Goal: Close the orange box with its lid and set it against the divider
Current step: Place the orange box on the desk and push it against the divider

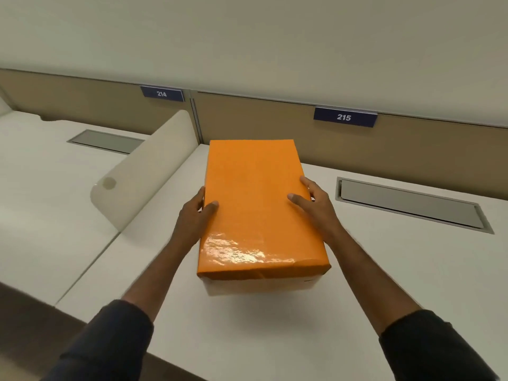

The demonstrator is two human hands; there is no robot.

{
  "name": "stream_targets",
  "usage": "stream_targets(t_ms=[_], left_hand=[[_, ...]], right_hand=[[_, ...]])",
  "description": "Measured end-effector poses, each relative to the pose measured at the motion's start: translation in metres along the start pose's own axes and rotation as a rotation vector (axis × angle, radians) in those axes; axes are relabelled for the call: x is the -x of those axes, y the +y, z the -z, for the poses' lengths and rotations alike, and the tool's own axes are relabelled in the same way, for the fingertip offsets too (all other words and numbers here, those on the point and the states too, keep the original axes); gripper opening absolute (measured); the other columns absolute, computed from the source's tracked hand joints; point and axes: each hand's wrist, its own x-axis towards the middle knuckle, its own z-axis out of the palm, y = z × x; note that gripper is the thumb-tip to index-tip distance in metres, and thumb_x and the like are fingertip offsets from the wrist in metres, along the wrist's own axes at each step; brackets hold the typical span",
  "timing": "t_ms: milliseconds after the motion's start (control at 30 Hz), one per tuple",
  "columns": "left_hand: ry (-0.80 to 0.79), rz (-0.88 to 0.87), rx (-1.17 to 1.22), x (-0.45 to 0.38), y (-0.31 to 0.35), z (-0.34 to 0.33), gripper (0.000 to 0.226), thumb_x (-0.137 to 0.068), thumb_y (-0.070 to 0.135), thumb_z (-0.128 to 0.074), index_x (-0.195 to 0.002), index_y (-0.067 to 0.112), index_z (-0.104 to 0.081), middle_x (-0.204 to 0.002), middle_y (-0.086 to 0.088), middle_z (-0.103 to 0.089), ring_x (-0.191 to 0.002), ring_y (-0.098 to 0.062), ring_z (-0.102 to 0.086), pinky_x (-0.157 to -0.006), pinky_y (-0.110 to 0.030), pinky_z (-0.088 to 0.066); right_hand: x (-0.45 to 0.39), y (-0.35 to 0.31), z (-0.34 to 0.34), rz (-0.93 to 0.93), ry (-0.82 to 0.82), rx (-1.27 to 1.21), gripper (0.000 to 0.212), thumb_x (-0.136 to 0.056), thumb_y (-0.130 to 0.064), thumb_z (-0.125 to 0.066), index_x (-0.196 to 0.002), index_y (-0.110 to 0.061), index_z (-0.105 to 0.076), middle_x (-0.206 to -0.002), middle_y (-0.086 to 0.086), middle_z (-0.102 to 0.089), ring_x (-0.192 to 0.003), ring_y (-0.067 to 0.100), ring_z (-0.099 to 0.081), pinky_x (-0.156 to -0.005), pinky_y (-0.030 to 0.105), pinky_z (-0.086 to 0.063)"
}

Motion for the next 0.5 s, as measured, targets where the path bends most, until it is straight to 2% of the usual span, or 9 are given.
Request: stream_targets(t_ms=[133, 267, 400, 500], left_hand=[[-0.047, -0.010, 0.016, -0.047, -0.026, 0.038, 0.053, -0.087, 0.053, -0.053, -0.138, 0.041, -0.048, -0.121, 0.009, -0.066, -0.101, -0.014, -0.069, -0.089, -0.045, -0.058], [-0.076, 0.033, 0.045, -0.082, -0.049, 0.059, 0.071, -0.086, 0.051, -0.054, -0.151, 0.026, -0.040, -0.132, 0.004, -0.059, -0.109, -0.020, -0.065, -0.091, -0.043, -0.055], [-0.084, 0.008, 0.078, -0.099, -0.068, 0.069, 0.050, -0.092, 0.043, -0.056, -0.140, 0.033, -0.049, -0.119, 0.012, -0.064, -0.098, -0.005, -0.065, -0.081, -0.032, -0.055], [-0.081, 0.015, 0.089, -0.106, -0.085, 0.068, 0.043, -0.100, 0.033, -0.056, -0.142, 0.027, -0.050, -0.121, 0.007, -0.063, -0.097, -0.005, -0.065, -0.081, -0.030, -0.055]], right_hand=[[-0.014, -0.004, -0.053, -0.036, 0.071, -0.025, 0.071, -0.091, -0.043, -0.066, -0.152, -0.028, -0.033, -0.155, 0.002, -0.040, -0.130, 0.026, -0.049, -0.103, 0.047, -0.046], [-0.027, -0.005, -0.089, -0.075, 0.126, -0.054, 0.070, -0.090, -0.043, -0.066, -0.151, -0.028, -0.035, -0.153, 0.002, -0.043, -0.129, 0.026, -0.050, -0.102, 0.047, -0.047], [-0.036, -0.001, -0.114, -0.101, 0.149, -0.032, 0.068, -0.091, -0.043, -0.065, -0.151, -0.029, -0.036, -0.153, 0.003, -0.042, -0.129, 0.027, -0.050, -0.103, 0.048, -0.047], [-0.041, 0.005, -0.125, -0.119, 0.137, -0.016, 0.068, -0.091, -0.044, -0.064, -0.151, -0.030, -0.035, -0.153, 0.003, -0.042, -0.129, 0.027, -0.050, -0.101, 0.048, -0.046]])
